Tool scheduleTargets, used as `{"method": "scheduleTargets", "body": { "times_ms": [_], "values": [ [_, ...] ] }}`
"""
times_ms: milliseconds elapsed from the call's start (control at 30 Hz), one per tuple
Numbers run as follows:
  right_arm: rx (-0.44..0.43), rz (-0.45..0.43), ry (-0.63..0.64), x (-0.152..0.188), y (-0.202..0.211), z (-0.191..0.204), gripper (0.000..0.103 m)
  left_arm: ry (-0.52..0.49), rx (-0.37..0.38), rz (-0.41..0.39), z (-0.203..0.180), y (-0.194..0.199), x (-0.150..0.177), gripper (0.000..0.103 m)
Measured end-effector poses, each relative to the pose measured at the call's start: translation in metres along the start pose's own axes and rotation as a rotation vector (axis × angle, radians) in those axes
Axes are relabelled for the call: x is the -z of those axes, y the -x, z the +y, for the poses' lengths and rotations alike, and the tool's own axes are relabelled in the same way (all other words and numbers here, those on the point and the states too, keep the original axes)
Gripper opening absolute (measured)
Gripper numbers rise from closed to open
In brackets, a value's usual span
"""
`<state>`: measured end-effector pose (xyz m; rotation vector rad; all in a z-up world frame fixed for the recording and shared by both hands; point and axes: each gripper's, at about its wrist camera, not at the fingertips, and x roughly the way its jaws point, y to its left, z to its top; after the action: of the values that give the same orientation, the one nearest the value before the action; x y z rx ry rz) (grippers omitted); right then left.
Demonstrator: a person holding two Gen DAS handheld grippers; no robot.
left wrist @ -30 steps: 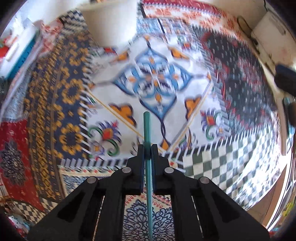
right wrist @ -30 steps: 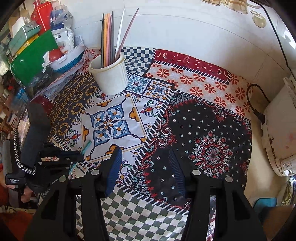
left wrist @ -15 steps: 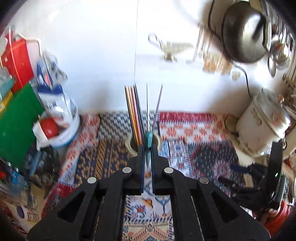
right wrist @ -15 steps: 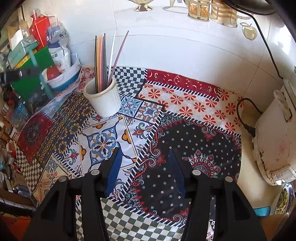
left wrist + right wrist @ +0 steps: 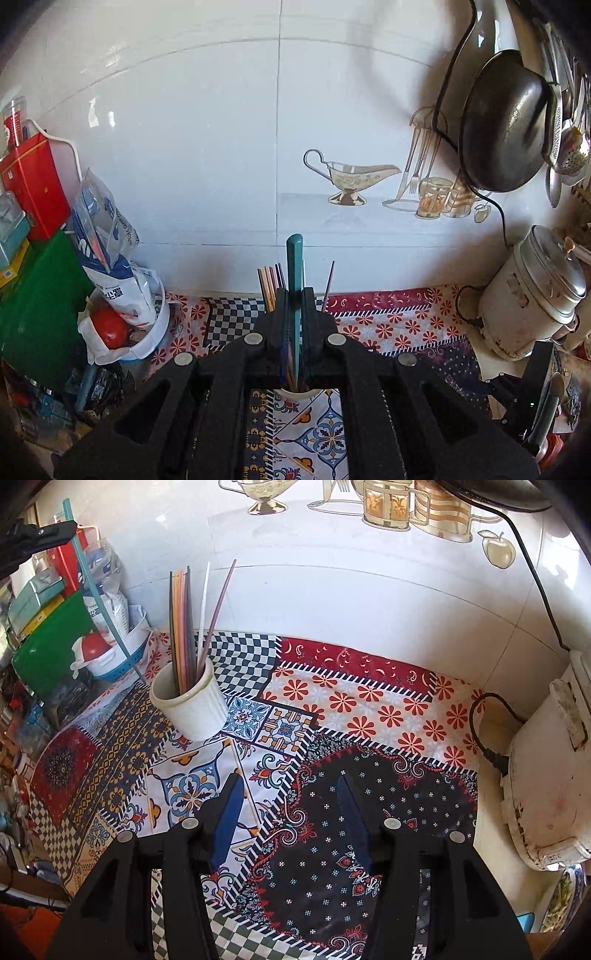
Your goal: Organize utensils
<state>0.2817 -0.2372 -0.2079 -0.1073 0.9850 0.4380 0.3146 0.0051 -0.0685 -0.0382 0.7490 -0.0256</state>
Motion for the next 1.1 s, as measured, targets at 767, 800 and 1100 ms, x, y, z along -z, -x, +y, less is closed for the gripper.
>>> {"method": "scheduleTargets", "body": {
  "times_ms": [767, 800, 1100],
  "values": [
    [-0.109, -0.353, 0.031, -0.065, 0.102, 0.046, 0.049, 0.032, -0.082, -0.155, 0.012, 0.059, 0.030, 0.047],
    [-0.110, -0.391, 0.039, -0.068, 0.114, 0.051, 0.049, 0.034, -0.086, -0.185, 0.010, 0.071, 0.032, 0.049],
    [-0.115, -0.676, 0.085, -0.071, 0.197, 0.095, 0.064, 0.024, -0.122, -0.434, -0.011, 0.165, 0.050, 0.076]
  ]
}}
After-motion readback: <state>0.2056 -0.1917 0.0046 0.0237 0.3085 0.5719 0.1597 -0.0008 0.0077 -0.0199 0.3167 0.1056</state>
